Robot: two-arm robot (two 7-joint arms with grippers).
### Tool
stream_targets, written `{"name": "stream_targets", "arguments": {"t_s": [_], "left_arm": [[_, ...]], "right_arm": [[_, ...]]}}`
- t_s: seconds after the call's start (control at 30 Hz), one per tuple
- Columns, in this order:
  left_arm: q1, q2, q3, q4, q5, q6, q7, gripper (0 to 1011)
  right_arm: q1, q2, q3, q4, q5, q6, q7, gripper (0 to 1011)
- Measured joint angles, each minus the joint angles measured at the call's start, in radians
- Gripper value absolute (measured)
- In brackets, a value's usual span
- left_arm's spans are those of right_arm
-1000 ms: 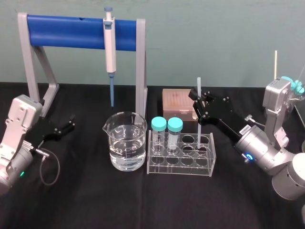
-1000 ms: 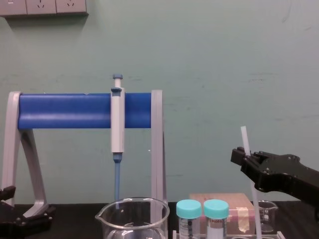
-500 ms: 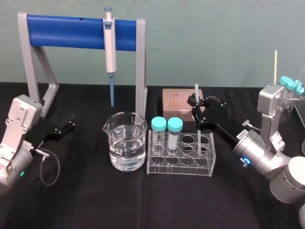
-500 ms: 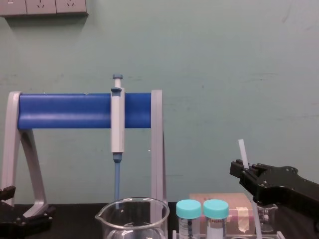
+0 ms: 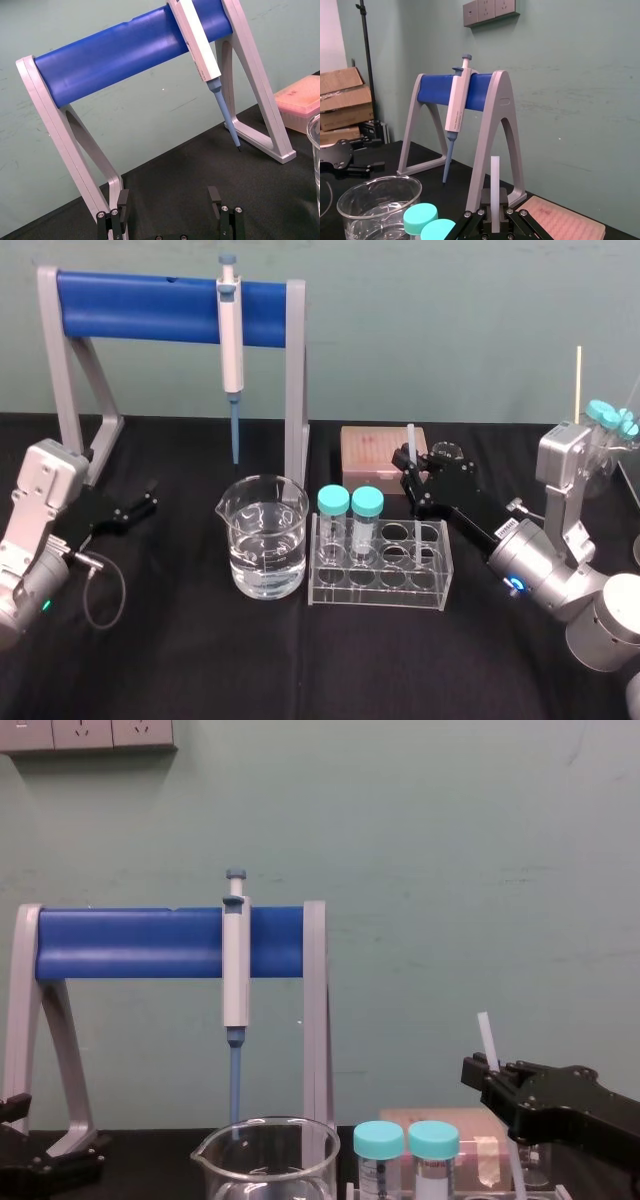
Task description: Pick up the stirring rod with one hand, then place it down.
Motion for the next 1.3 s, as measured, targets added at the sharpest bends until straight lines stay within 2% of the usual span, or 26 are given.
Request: {"name": "stream_targets", "arguments": {"t_s": [0.63,0.73,0.8,1.3], "left_arm": [[0.0,0.0,0.0,0.0,0.0,0.0,0.0,1000],[0.0,0.0,0.0,0.0,0.0,0.0,0.0,1000],[0.0,0.0,0.0,0.0,0.0,0.0,0.0,1000],[0.0,0.0,0.0,0.0,0.0,0.0,0.0,1001]], "right_arm": [[-0.004,0.0,0.0,-0.005,-0.009,0.005,-0.012,79],[-0.004,0.0,0.0,-0.005,-0.009,0.006,-0.011,137],[-0.004,0.0,0.0,-0.005,-0.008,0.006,-0.01,225],[-0.003,0.0,0.0,-0.004,-0.006,0.006,-0.008,679]]}}
